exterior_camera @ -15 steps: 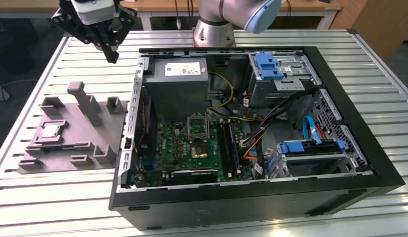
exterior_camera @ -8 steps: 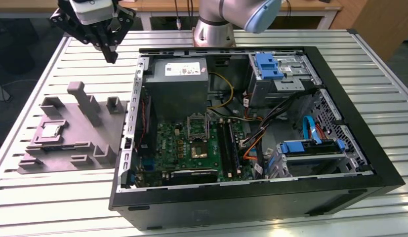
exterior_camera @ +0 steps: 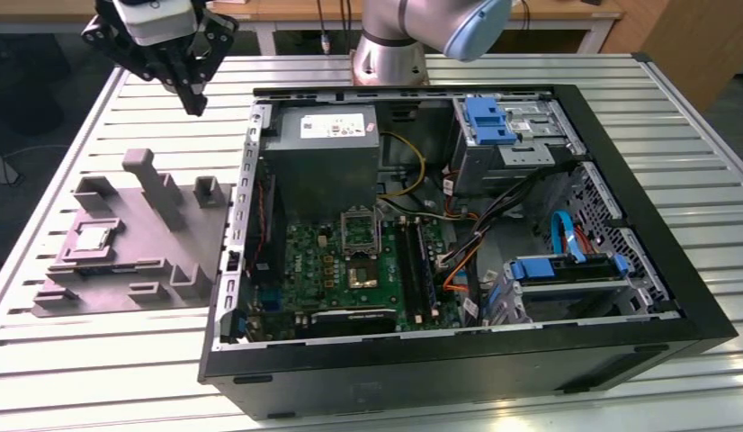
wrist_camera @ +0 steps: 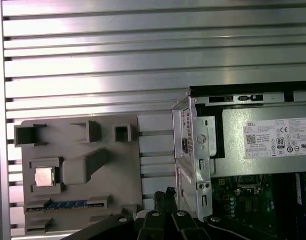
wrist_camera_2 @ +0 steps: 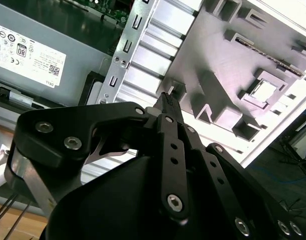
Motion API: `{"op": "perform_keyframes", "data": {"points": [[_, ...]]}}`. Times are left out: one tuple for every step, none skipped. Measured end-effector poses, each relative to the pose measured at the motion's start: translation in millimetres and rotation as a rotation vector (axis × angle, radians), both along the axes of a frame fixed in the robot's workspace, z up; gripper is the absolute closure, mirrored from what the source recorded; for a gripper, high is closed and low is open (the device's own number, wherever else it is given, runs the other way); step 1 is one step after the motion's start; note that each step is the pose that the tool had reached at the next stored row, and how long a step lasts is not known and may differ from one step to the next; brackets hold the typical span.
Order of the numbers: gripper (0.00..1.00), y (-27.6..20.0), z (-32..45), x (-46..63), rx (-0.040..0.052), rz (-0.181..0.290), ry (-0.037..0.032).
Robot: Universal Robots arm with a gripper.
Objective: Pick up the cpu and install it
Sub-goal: 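Reach for the cpu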
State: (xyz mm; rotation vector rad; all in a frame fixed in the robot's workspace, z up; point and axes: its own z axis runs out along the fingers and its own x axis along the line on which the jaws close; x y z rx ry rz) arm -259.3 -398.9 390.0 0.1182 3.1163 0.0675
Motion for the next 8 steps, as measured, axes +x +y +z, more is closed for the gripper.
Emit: {"op": "perform_keyframes", "data": {"points": [[0.89,0.0,0.0,-1.2,0.0000,0.000,0.0000],[0.89,0.0,-0.1,-2.2,0.0000,0.000,0.0000],[0.89,0.0,-0.1,-2.9,0.0000,0.000,0.0000],[0.89,0.0,-0.2,-3.5,0.0000,0.000,0.0000],[0.89,0.0,-0.3,-4.1,0.0000,0.000,0.0000],[0.89,0.0,-0.3,-4.6,0.0000,0.000,0.0000],[0.89,0.0,-0.3,-5.2,0.0000,0.000,0.0000],[0.89,0.0,-0.3,-5.7,0.0000,0.000,0.0000]]}}
